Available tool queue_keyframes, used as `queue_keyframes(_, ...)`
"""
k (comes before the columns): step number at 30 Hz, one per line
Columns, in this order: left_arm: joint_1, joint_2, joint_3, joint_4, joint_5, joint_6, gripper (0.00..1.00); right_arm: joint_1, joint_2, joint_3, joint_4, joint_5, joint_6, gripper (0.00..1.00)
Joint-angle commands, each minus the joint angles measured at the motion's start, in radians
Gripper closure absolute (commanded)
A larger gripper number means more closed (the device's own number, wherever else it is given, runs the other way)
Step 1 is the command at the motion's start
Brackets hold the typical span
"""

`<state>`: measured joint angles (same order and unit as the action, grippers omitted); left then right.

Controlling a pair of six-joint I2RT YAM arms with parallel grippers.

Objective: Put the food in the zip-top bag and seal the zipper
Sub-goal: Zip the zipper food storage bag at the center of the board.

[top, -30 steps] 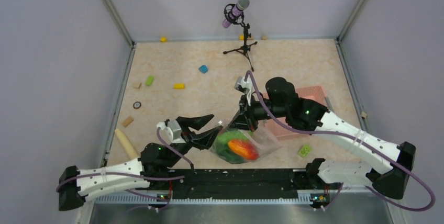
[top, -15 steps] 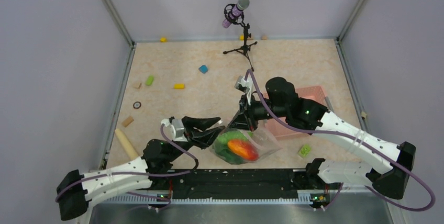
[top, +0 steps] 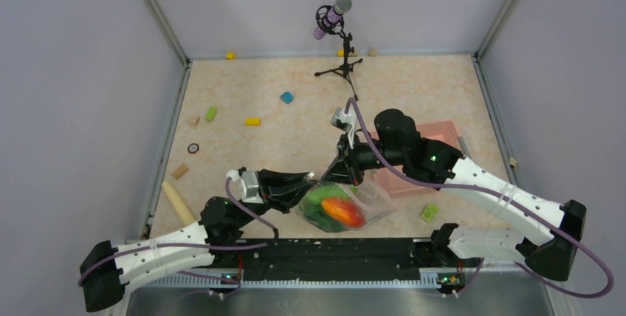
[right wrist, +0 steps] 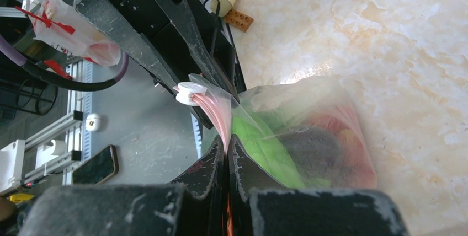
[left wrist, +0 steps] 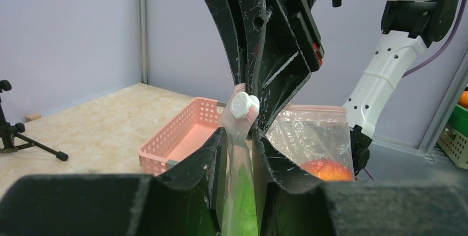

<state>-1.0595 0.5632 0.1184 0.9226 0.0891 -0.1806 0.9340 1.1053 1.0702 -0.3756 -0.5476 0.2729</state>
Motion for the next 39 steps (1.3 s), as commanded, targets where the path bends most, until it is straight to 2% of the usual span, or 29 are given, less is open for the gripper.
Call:
queue_keyframes(1, 0.006, -0.022, 0.012, 0.019, 0.014, 0.018, 0.73, 0.005, -0.012, 0.071, 0.039, -0.031, 0.003, 1.0)
queue_keyframes(17, 0.005, 0.005, 0.058, -0.014, 0.055, 0.038, 0.81, 0.005, 0.005, 0.079, 0.032, -0.061, -0.001, 1.0)
queue_keyframes(22, 0.006, 0.031, 0.073, -0.015, 0.059, 0.036, 0.92, 0.005, 0.009, 0.078, 0.028, -0.07, -0.003, 1.0)
queue_keyframes(27, 0.006, 0.052, 0.091, -0.037, 0.07, 0.043, 0.92, 0.006, 0.012, 0.081, 0.024, -0.07, -0.009, 1.0)
queue_keyframes(29, 0.005, 0.057, 0.092, -0.037, 0.075, 0.045, 1.0, 0.006, 0.014, 0.083, 0.016, -0.06, -0.015, 1.0)
queue_keyframes(33, 0.006, 0.049, 0.08, -0.023, 0.095, 0.049, 1.0, 0.005, 0.017, 0.09, -0.005, -0.036, -0.035, 1.0)
queue_keyframes(34, 0.004, 0.044, 0.074, -0.018, 0.1, 0.05, 1.0, 0.005, 0.015, 0.091, -0.009, -0.028, -0.04, 0.93)
queue_keyframes(37, 0.004, 0.013, 0.053, -0.017, 0.101, 0.059, 1.0, 0.005, -0.004, 0.093, -0.023, 0.015, -0.074, 0.61)
queue_keyframes(39, 0.005, -0.019, 0.047, -0.035, 0.105, 0.072, 1.0, 0.006, -0.029, 0.09, -0.022, 0.048, -0.109, 0.47)
